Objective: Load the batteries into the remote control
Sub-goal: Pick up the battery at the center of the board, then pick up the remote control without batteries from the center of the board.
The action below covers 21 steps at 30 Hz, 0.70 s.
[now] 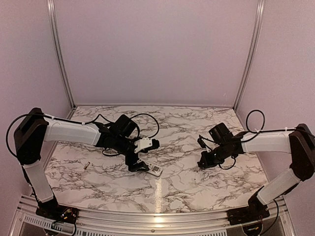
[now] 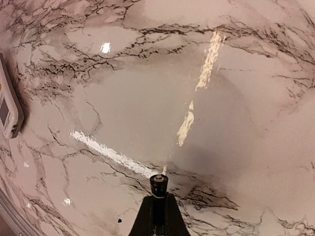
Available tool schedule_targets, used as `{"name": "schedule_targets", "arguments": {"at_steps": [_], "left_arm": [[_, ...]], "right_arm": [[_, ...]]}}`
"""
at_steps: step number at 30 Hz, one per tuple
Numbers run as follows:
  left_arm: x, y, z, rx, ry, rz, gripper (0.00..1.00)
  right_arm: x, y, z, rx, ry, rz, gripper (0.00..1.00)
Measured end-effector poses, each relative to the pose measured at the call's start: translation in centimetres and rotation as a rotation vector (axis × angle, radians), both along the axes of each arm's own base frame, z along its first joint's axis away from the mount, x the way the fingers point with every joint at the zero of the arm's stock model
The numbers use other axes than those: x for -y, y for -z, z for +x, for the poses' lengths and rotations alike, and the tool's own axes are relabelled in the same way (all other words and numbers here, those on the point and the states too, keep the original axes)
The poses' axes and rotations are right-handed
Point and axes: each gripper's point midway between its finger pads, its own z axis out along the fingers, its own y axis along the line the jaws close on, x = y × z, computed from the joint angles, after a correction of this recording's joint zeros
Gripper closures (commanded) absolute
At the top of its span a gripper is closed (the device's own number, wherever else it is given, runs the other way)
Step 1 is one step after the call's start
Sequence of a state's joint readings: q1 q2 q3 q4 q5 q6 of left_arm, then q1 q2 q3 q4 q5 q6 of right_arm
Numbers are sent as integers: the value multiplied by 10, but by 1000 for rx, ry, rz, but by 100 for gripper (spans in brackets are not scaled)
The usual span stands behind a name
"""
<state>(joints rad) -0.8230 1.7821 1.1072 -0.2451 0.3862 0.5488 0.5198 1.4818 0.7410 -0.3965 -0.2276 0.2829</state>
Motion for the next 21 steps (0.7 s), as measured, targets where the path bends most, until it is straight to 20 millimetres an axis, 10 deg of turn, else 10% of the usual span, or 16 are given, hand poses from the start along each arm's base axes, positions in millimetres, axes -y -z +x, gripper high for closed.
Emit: {"name": "schedule_targets", "arguments": {"at_steps": [10,21], "left_arm": [[5,46,-3,5,116,138,5],[16,60,-5,55,163,225,54]], "right_arm": [[-6,-18,-9,32,-37,78,100],[-12,-20,-11,28,-67,108,100]]}}
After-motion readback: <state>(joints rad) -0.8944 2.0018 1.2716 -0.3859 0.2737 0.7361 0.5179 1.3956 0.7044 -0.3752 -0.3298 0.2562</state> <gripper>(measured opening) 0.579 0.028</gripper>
